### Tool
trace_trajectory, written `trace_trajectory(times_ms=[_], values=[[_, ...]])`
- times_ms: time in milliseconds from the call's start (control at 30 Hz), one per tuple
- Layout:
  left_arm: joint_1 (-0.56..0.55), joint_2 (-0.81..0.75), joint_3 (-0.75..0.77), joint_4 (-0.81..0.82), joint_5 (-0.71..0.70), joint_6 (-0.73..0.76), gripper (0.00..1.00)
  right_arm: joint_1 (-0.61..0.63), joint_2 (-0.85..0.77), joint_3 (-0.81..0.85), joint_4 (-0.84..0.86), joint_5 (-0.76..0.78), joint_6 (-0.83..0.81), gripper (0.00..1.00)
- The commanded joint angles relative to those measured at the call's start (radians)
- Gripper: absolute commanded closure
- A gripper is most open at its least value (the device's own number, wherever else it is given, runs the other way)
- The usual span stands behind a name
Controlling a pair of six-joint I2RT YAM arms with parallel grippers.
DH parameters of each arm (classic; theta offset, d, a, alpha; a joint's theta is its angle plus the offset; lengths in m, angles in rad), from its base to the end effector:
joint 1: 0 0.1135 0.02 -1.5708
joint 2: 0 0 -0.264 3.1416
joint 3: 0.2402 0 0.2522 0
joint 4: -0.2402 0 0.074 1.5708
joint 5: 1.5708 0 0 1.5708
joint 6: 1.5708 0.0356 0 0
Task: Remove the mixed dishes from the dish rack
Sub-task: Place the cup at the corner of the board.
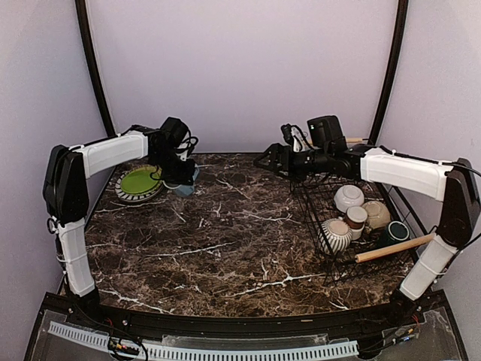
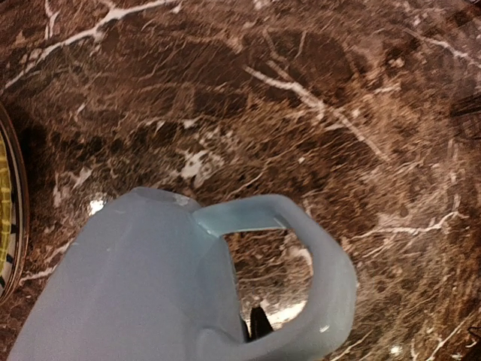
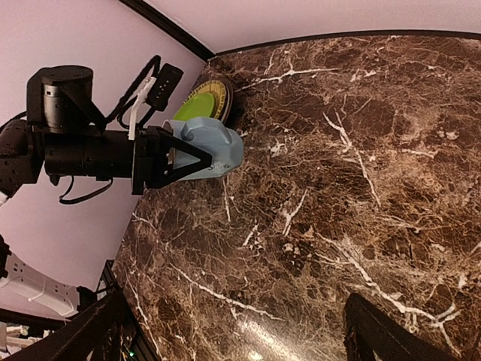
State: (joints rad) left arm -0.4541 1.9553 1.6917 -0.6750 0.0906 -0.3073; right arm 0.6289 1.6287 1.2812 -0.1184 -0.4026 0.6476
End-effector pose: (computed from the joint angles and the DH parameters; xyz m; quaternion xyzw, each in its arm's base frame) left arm 0.3903 -0.1941 0.2640 0.0837 0.9459 -0.1554 0.2723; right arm 0.3002 0.2356 0.3021 -0.0971 0.8350 0.4430 0.3116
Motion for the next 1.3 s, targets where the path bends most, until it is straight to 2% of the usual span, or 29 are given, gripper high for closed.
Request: trace_trajectory(times_ms=[0, 300, 767, 1000, 1267], values=[[-0.005, -0.017, 0.042, -0.114, -0.150, 0.077, 0.99, 0.015, -0.030, 0.048, -0.094, 0.059, -0.062, 0.01], [0.001, 0.071, 0.088, -0.160, -0.223, 0.108, 0.99, 0.022, -0.050, 0.048, -0.141, 0.091, -0.091, 0.01], [0.038, 0.128, 0.112, -0.177, -0.227, 0.109, 0.96, 0.025, -0.073, 0.042, -0.167, 0.119, -0.110, 0.01], [0.043, 0.131, 0.121, -0.187, -0.212, 0.101, 0.81, 0.026, -0.084, 0.049, -0.198, 0.143, -0.126, 0.01], [0.043, 0.097, 0.133, -0.205, -0.179, 0.095, 0.65, 0.025, -0.134, 0.054, -0.304, 0.261, -0.183, 0.01]])
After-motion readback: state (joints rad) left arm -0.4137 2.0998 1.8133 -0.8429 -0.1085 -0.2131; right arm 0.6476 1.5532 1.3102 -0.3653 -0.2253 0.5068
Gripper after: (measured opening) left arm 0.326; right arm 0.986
